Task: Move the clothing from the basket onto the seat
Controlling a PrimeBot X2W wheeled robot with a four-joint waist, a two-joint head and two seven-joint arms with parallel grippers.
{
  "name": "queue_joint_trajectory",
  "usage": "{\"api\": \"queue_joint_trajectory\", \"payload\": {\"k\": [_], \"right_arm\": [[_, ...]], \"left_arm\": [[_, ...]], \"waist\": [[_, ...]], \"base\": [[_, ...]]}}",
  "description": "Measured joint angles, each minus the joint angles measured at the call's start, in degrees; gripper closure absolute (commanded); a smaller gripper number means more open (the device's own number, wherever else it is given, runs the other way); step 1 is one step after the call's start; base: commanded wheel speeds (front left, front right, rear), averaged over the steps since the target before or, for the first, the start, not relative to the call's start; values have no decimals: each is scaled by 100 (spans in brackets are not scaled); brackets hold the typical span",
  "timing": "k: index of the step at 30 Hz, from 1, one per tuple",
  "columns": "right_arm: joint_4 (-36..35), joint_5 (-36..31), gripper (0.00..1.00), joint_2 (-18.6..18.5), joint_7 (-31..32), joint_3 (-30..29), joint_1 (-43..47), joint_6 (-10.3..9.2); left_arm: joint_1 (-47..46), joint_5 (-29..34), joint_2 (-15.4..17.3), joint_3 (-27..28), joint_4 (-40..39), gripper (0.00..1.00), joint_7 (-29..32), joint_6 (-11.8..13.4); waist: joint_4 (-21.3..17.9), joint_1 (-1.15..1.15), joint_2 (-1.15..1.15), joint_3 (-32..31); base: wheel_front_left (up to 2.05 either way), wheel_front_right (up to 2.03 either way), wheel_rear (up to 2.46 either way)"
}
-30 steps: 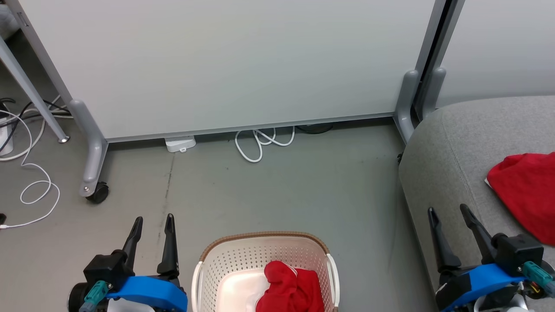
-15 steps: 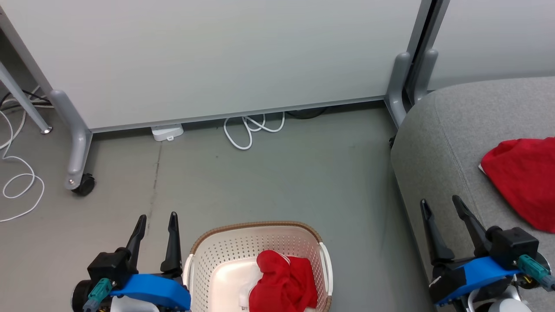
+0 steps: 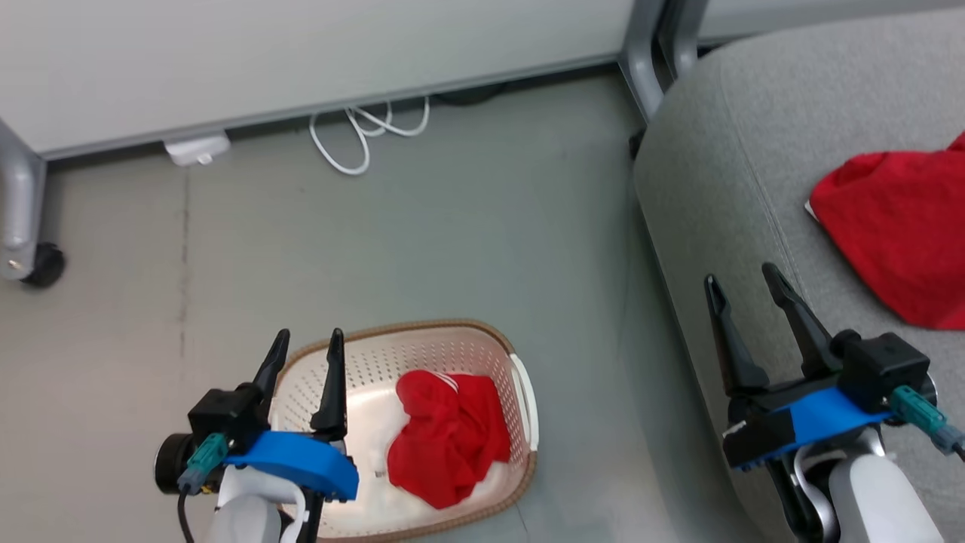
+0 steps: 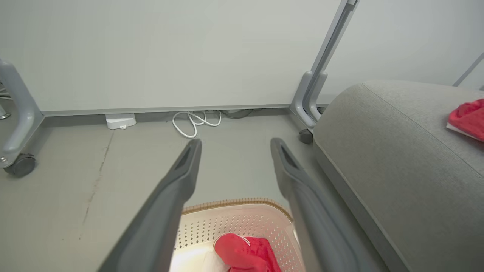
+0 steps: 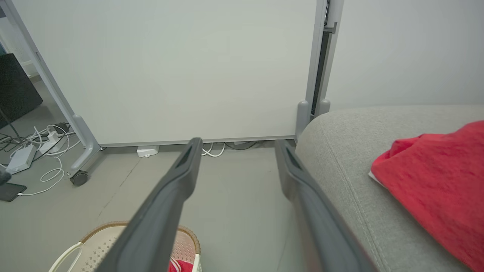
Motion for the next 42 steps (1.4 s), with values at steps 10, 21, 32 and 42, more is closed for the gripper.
{"api": "queue_joint_trajectory", "payload": {"k": [10,21,32,42], "right_arm": [[7,193,0,43,-223,260,-618,0],[-71,308,0,116,-490,338,-1017,0],[-22,367,0,207,-647,517,-1411,0],[14,455,0,267,-709,560,-1629,0]], "left_arm": [[-772,-145,168,-690,884,0,0,0],[-1327,-308,467,-1435,1567,0,1,0],[-1813,-441,768,-1744,2001,0,1,-1],[-2227,-802,933,-2213,2611,0,0,-1]], "waist": [[-421,1,0,1015],[-693,0,0,2028],[-986,0,0,2922],[-1138,0,0,3462]], "base": [[0,0,0],[0,0,0],[0,0,0],[0,0,0]]}}
